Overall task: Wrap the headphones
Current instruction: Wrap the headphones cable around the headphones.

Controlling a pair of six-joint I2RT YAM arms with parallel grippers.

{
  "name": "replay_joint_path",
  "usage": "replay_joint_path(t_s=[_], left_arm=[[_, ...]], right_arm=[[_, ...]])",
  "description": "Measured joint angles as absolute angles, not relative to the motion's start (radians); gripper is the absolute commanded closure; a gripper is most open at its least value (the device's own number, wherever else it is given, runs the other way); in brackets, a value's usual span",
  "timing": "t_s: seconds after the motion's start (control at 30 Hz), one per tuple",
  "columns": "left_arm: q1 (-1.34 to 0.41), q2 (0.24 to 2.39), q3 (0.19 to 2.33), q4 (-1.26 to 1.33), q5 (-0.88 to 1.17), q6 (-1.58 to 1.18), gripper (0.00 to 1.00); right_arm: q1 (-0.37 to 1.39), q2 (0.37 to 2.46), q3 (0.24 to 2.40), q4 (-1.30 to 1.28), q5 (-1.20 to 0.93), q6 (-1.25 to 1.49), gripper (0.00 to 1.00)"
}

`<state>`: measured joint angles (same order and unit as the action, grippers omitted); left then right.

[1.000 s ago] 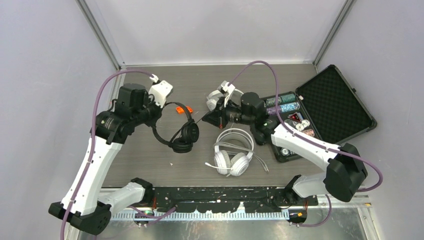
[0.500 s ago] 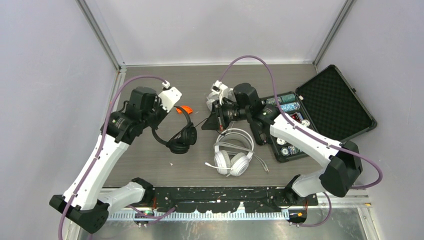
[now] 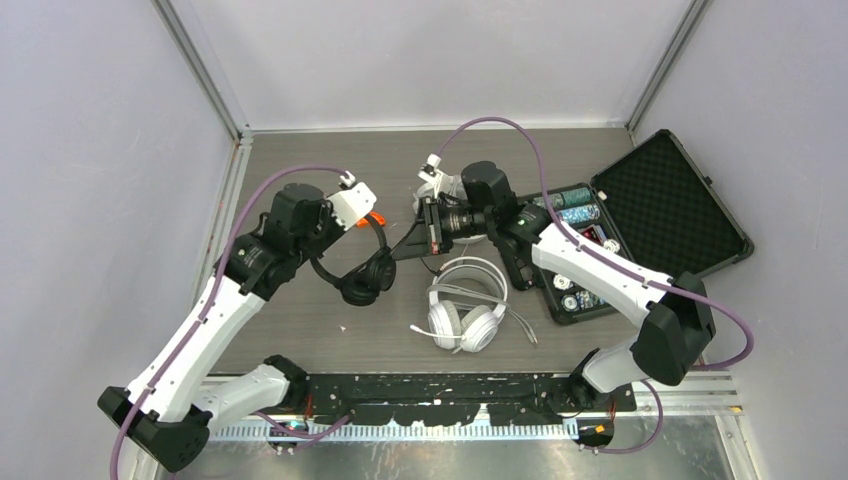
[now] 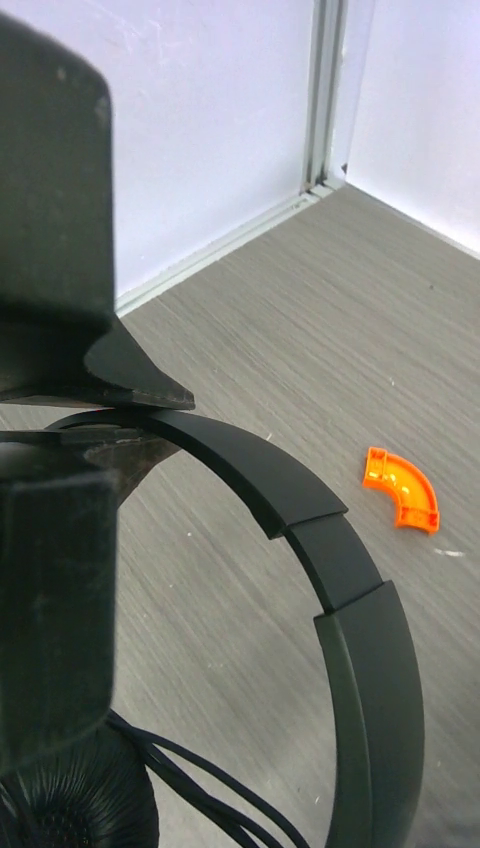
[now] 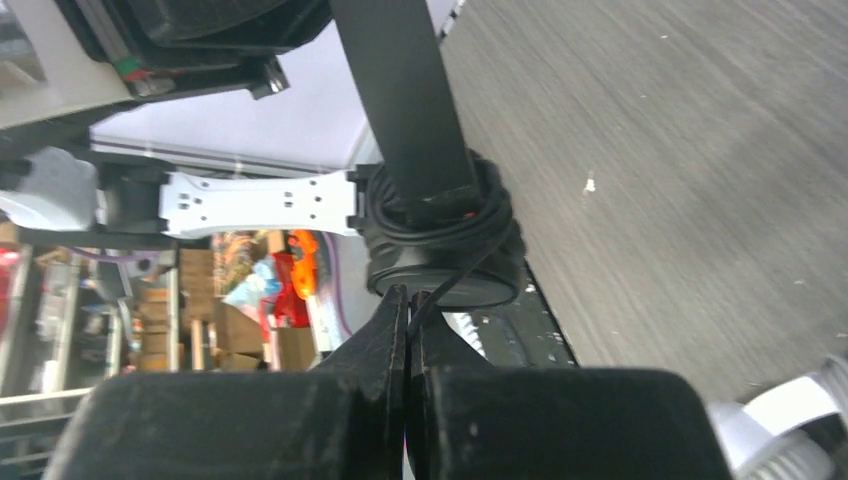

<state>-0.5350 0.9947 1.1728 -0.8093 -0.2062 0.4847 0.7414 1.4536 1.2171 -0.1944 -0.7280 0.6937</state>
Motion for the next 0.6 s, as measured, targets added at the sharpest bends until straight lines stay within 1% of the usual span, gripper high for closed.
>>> replay_joint_path(t_s=[0.1,0.23,0.3,0.6], left_arm=[[-0.542,0.998,1.17,-0.778,-0.251,0.484,1.0],[-0.546,1.009,1.17,-0.748,-0.299,0.471,1.0],[-0.546,1.015,1.17,-0.743,-0.306,0.451,1.0],[-0.549,1.016,1.167,-0.737,-0.35,0.316,1.0]], right_arm=[[0.741,1.454,1.207,-0.134,-0.736,0.786,0.95],[0.741,1.454,1.201,-0.11,-0.728,0.834,0.95],[0.741,1.454,1.201,-0.112,-0.716,0.847,0.9],[0.746,1.455,1.211,-0.099,-0.601,0.956,0.89]])
